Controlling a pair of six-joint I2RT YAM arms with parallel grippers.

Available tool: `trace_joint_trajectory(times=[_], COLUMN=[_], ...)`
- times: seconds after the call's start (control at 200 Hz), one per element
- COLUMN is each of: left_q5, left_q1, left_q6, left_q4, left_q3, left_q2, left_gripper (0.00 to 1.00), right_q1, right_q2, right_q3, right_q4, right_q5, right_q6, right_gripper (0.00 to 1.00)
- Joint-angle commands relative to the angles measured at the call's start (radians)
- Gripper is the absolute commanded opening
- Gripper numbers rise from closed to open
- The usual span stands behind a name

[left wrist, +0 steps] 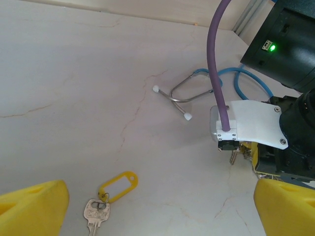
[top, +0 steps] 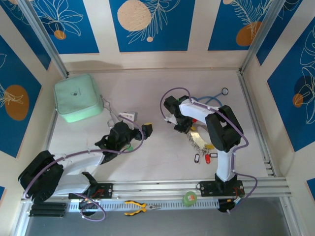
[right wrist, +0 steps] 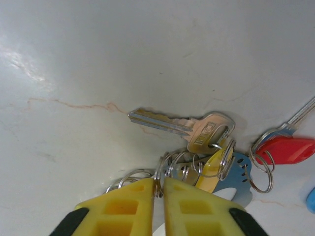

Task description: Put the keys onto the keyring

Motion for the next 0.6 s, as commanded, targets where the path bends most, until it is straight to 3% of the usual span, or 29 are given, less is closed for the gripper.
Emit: trace_joint_trajectory(times=[0.0,0.42,0.595], left_q5=[-0.02,-0.029,-0.034], left_q1=[-0.011,-0.011,-0.01], left_q6=[0.006,0.009,0.012], left_q4=[0.001,0.0,-0.004], left_q3=[-0.005,-0.007,-0.006], left_q2=[-0.011,-0.019,-0.025], left_gripper=[0.96,0.96,0.96], right_q1=[0.009,0.007,0.006], right_q2=[0.01,0.031,0.014], right_q3=[0.027,0.026,0.027], right_q4=[-0.033,-0.024,-0.022], right_q5=[0.01,0.021,0.013], right_q6=[0.0,0.001,0.005], right_gripper=[0.13,0.12,0.01])
